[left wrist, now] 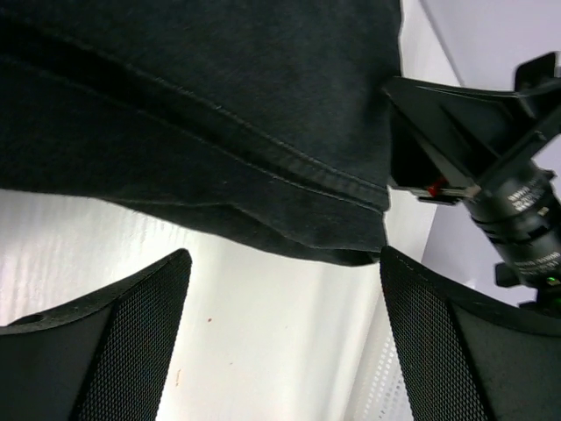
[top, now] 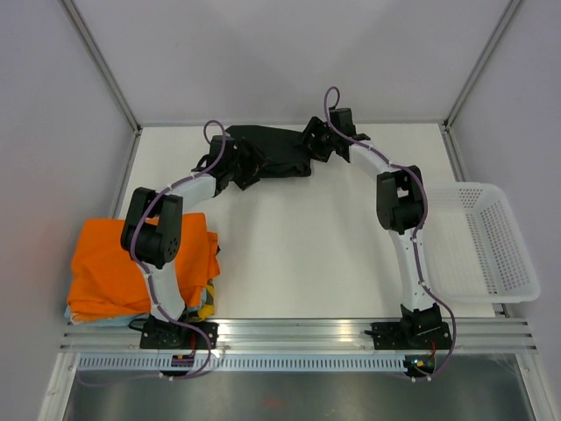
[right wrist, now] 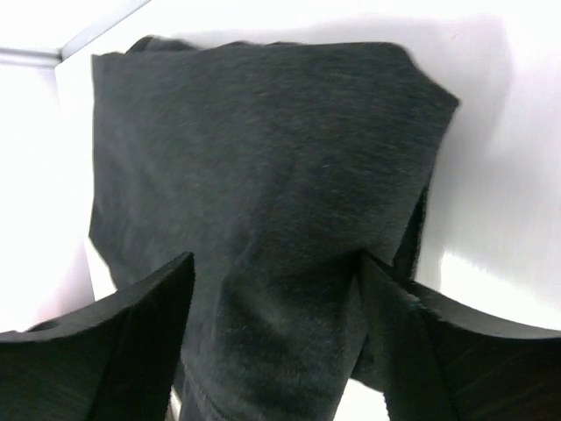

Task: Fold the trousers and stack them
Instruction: Fold the trousers

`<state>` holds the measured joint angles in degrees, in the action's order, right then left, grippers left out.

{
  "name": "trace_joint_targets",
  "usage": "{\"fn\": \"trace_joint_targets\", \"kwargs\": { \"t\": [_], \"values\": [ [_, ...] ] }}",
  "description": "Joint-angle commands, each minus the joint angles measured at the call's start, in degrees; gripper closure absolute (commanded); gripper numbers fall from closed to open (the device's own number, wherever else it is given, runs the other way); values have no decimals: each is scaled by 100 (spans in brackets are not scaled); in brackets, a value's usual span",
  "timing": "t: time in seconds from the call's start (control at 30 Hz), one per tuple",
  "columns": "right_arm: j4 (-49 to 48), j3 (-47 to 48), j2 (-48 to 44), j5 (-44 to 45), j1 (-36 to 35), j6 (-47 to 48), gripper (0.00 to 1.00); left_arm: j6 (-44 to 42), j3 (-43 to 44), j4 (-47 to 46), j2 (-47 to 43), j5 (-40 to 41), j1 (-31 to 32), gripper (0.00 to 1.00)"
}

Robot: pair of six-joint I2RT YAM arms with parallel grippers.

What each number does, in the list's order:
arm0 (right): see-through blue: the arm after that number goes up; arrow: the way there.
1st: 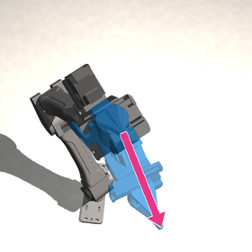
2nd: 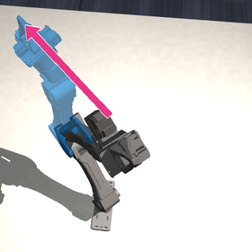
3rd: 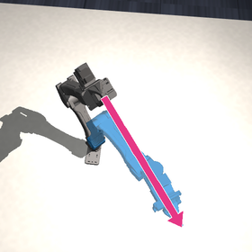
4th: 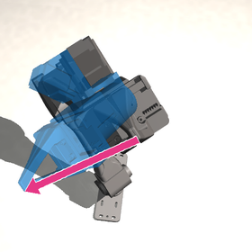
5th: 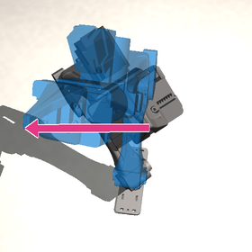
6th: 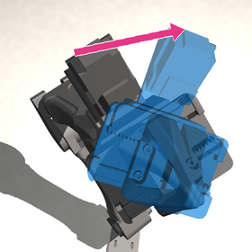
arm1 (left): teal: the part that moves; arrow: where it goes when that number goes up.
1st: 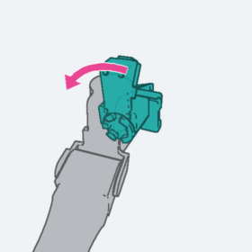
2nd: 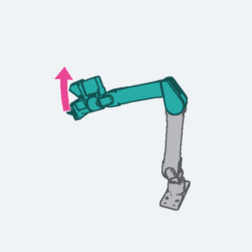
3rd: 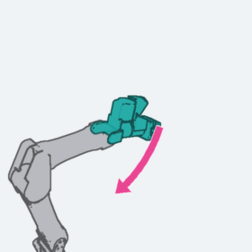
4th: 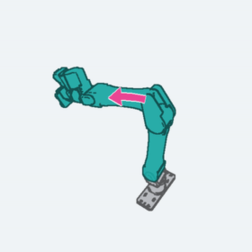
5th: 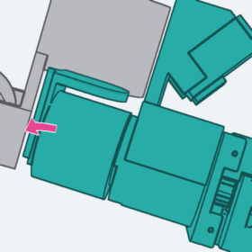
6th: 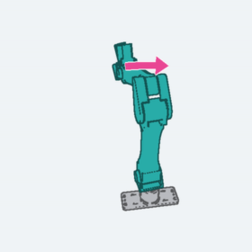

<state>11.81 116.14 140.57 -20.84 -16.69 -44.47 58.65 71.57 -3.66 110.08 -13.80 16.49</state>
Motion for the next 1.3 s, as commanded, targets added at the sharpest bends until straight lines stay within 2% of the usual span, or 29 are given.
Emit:
{"fn": "trace_joint_targets", "kwargs": {
  "t": [0.0, 0.07, 0.1, 0.2, 0.23, 0.27, 0.33, 0.37, 0.73, 0.9, 1.0, 1.1, 1.27],
  "values": [
    [5, 541, 225, 142, -63, -150, 24, 305, 138, -635, 39, -298, -23, 8],
    [-47, 585, 295, 115, -63, -194, 32, 357, 112, -741, 57, -386, -23, 9],
    [-100, 629, 313, 72, -63, -203, 43, 349, 120, -794, 75, -404, -23, 9],
    [-214, 769, 322, 1, -89, -176, 70, 357, 199, -899, 136, -500, -23, 10],
    [-223, 822, 304, -25, -89, -115, 74, 366, 269, -934, 206, -544, -23, 11],
    [-232, 945, 287, -51, -98, -71, 84, 366, 313, -961, 250, -632, -23, 11],
    [-223, 1077, 252, -69, -133, 43, 91, 375, 427, -1022, 373, -711, -14, 14],
    [-223, 1182, 217, -69, -133, 130, 99, 384, 445, -1057, 400, -746, -6, 14],
    [-1049, 1508, -145, -245, -317, 623, 100, 261, 507, -1216, 374, -773, -6, 16],
    [-664, 1526, 295, -368, -318, 641, 100, 243, 560, -1067, 426, -764, -6, 16],
    [-584, 1193, 339, -359, -318, 755, 100, 191, 551, -1005, 418, -720, -5, 16],
    [-347, 964, 330, -202, -300, 1141, 93, 138, 568, -979, 426, -703, -5, 16],
    [136, 1191, 480, -261, -28, 1265, 66, 76, 586, -961, 400, -782, 3, 17]
  ]
}}
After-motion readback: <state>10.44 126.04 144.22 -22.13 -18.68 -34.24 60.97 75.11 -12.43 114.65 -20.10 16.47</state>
